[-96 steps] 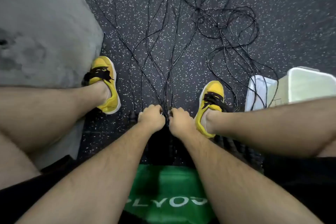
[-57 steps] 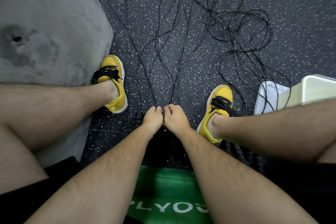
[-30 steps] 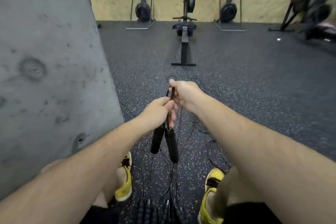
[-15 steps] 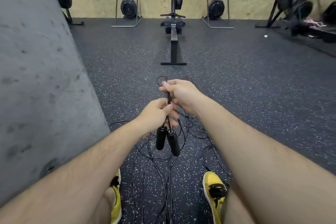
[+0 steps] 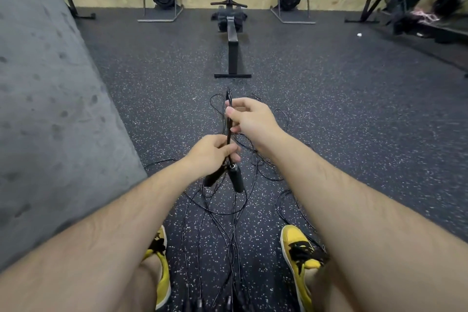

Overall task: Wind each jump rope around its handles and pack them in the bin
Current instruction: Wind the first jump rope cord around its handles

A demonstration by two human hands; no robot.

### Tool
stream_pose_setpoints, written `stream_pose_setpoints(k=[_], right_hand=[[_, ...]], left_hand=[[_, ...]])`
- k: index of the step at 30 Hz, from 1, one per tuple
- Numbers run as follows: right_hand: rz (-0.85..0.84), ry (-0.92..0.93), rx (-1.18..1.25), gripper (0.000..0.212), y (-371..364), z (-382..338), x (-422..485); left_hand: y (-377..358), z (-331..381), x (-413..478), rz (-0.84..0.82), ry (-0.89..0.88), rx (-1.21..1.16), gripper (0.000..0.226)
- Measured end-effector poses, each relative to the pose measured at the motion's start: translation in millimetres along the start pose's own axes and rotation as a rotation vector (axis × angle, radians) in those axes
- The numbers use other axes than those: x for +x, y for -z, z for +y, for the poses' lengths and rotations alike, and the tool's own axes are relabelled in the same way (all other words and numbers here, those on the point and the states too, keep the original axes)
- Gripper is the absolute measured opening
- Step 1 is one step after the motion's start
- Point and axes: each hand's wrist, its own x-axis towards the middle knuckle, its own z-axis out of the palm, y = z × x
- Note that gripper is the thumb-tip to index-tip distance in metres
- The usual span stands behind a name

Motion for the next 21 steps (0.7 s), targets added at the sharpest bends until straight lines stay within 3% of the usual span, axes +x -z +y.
stream_pose_setpoints(k=[6,9,12,16,21], right_hand=[[-0.288,-0.052,-0.177,0.036,-8,-3,2],[-0.230,-0.007,-0.208,0.050,-16,-3,4],[-0.144,0.043,-0.177,0.041,-15,-7,9],[-0.067,0.113,-0.192,0.047,1,-10,6],[-0.251,0.062,-0.303,0.044,23,-10,-12]], left_hand=[[20,12,-10,0.076,-0.086,0.052,0.020],[24,14,-13,0.137,-0.099,0.016,0.017],[26,13,-12,0.180,-0.112,0.084,0.016],[19,14,-12,0.154,-0.116,0.062,0.021],[17,18,-3,0.276,-0.219,0.129,0.031]])
